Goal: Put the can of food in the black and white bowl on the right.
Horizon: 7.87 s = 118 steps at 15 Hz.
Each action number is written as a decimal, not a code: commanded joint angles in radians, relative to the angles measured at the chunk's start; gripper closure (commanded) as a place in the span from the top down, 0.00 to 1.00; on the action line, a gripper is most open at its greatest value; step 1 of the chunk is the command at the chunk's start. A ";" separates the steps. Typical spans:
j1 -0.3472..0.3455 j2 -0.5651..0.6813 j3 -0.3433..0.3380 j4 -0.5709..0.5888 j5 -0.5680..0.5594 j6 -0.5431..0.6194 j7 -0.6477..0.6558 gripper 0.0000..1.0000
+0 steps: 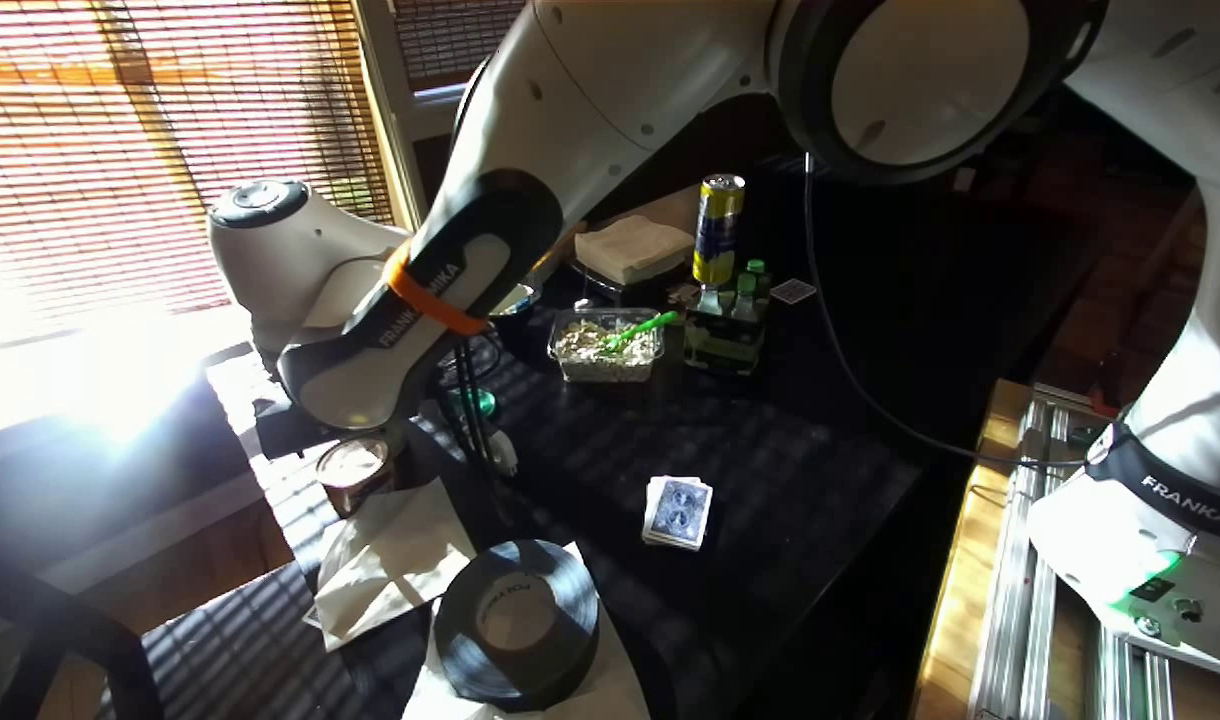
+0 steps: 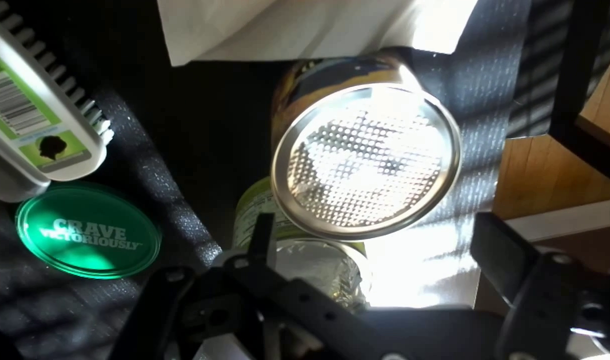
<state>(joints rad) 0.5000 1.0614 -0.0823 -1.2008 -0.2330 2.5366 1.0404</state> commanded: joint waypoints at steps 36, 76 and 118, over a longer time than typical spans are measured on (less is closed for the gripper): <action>0.030 0.033 -0.006 0.010 0.000 -0.019 0.040 1.00; 0.030 -0.236 -0.214 -0.159 -0.076 -0.018 0.184 0.71; -0.231 0.167 -0.244 0.473 0.003 -0.344 0.517 0.71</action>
<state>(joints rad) 0.2626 1.1963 -0.2703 -0.8106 -0.1936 2.2584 1.4284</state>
